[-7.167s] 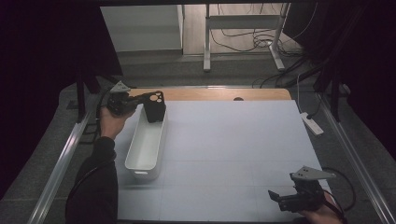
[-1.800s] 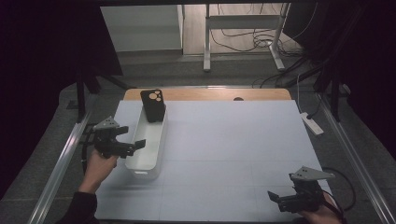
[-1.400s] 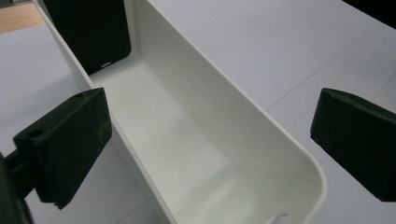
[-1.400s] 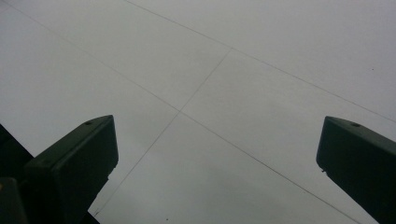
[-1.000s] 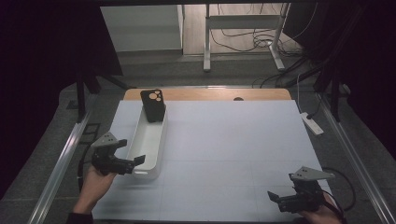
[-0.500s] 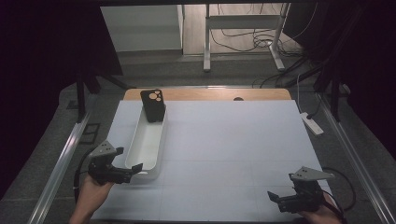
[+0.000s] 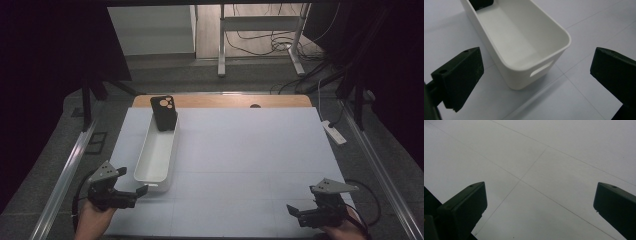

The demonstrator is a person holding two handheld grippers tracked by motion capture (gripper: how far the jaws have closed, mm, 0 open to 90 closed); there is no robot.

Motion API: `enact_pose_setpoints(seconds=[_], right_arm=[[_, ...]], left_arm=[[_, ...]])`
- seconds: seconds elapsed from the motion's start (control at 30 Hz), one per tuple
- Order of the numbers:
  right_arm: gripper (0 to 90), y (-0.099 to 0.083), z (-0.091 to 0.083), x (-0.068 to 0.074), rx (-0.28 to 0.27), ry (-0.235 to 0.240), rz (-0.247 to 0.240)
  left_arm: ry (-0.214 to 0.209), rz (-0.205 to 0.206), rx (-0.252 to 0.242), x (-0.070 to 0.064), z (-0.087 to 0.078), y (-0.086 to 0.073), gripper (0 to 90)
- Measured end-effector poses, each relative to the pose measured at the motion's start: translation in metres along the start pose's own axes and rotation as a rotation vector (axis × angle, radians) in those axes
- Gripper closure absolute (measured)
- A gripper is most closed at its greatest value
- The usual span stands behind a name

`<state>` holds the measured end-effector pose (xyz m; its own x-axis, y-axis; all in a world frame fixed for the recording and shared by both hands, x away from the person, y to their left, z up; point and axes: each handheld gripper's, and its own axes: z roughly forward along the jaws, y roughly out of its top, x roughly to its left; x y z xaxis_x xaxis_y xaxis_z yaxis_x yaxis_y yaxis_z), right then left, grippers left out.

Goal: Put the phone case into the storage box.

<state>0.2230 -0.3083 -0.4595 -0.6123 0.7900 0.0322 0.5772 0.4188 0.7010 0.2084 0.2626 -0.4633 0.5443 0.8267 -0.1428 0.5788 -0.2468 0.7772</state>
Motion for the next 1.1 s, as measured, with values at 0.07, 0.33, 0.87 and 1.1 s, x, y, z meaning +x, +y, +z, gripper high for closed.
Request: enact_pose_setpoints(seconds=[0.07, 0.33, 0.87, 1.1], right_arm=[[0.0, 0.0, 0.0, 0.0, -0.001, -0.001, 0.001], [0.0, 0.0, 0.0, 0.0, -0.001, -0.007, 0.007], [0.0, 0.0, 0.001, -0.001, 0.004, -0.013, 0.013], [0.0, 0.0, 0.001, -0.001, 0.006, -0.014, 0.017]], left_arm=[[0.005, -0.002, 0.001, -0.002, -0.002, -0.004, 0.0], [0.03, -0.005, 0.011, -0.006, -0.006, -0.016, 0.0], [0.059, -0.01, 0.031, -0.017, -0.009, -0.032, 0.0], [0.069, -0.014, 0.043, -0.021, -0.009, -0.04, 0.0]])
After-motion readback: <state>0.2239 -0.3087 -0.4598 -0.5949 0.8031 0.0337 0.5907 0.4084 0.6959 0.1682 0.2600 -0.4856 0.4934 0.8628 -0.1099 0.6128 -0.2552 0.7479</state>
